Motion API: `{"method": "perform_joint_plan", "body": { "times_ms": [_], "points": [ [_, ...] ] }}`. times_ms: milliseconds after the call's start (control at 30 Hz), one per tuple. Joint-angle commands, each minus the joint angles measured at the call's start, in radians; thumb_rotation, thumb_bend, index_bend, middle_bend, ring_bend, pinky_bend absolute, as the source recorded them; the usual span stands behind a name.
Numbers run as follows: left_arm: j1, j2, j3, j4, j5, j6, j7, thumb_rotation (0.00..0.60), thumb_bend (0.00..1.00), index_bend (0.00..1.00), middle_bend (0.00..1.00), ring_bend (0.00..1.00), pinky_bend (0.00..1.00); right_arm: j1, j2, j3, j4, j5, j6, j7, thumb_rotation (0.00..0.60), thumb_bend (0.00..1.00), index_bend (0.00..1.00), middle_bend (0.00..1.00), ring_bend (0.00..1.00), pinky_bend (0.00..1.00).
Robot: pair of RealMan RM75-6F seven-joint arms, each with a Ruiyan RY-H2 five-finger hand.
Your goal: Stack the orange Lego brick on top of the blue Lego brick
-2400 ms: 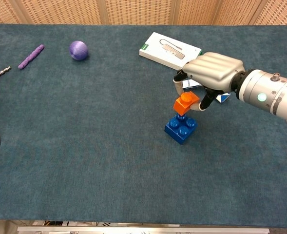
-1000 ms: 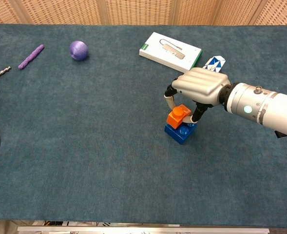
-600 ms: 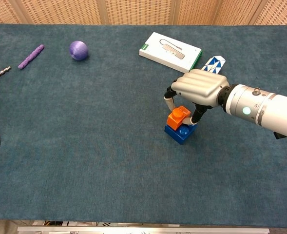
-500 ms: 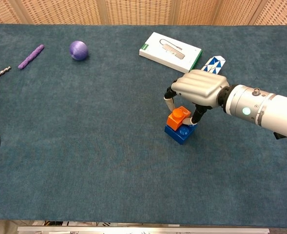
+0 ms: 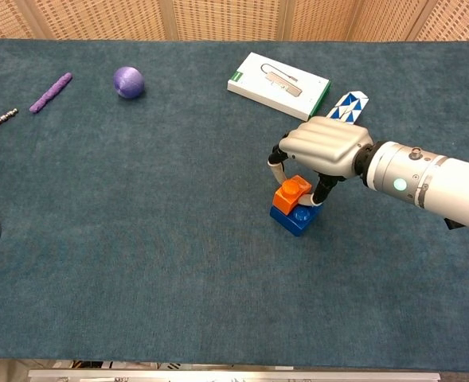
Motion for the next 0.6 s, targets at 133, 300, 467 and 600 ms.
{"method": "perform_joint_plan", "body": {
  "times_ms": [133,300,467,600],
  "points": [
    [0.002,-0.001,0.001,0.004,0.0,0.002,-0.004,0.6,0.17,0.06,0.1,0.04,0.06,0.005,-0.003,-0.002,-0.002,0.01,0.0,-0.017,0.6,0.23,0.62,0.41,0.28,0.35],
    [0.003,-0.001,0.0,0.006,0.0,0.003,-0.006,0.6,0.17,0.06,0.09,0.04,0.06,0.006,-0.007,-0.005,0.0,0.018,0.0,-0.025,0.6,0.23,0.62,0.41,0.28,0.35],
    [0.004,-0.001,0.001,0.007,0.0,0.004,-0.006,0.6,0.17,0.06,0.09,0.04,0.06,0.006,-0.01,-0.007,0.004,0.024,0.001,-0.03,0.6,0.23,0.62,0.41,0.28,0.35],
    [0.005,-0.001,0.0,0.008,0.0,0.004,-0.007,0.6,0.17,0.06,0.09,0.04,0.06,0.008,-0.012,-0.008,0.007,0.028,0.001,-0.033,0.6,0.23,0.62,0.41,0.28,0.35]
  ]
}}
